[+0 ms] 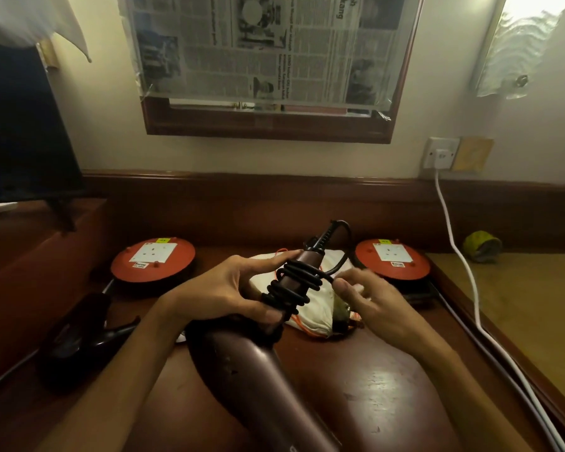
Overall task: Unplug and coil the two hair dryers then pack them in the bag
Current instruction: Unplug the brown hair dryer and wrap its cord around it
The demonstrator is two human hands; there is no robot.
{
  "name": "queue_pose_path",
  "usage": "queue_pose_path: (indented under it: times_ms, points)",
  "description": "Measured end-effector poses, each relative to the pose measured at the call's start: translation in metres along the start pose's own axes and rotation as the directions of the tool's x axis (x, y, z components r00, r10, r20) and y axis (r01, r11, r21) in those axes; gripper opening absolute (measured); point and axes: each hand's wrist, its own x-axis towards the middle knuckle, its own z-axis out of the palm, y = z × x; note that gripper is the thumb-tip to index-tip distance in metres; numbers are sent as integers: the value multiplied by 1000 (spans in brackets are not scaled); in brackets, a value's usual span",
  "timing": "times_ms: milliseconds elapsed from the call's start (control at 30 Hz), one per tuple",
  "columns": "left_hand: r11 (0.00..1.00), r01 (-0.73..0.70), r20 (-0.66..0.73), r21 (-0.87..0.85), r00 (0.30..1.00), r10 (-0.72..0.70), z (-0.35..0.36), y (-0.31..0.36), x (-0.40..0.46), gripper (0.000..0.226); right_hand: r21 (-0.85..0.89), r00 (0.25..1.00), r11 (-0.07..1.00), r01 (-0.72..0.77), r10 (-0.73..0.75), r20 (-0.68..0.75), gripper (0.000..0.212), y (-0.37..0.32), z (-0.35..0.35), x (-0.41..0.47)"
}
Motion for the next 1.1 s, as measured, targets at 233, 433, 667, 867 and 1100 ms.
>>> queue_pose_path:
  times_ms: [233, 433, 667, 867, 1100]
  points:
    - [990, -56, -137, -132, 990, 38, 17, -10, -1, 92, 956, 981, 255, -148, 159, 110, 79, 6, 33, -6]
    - [991, -19, -87, -135, 996, 7, 15, -17, -1, 93, 854, 978, 519, 34, 158, -135, 29, -4, 26, 13]
    - [993, 62, 133, 100, 988, -75, 27, -18, -7, 96, 376, 953, 926, -31, -86, 290, 70, -5, -22, 19]
    - [998, 53, 12, -38, 999, -53, 29, -23, -2, 93, 525, 995, 846, 95, -78, -56, 53, -8, -9, 16]
    - [988, 10, -60, -152, 998, -20, 52, -23, 9, 89, 894, 993, 433, 117, -48, -107, 41, -11, 9, -1]
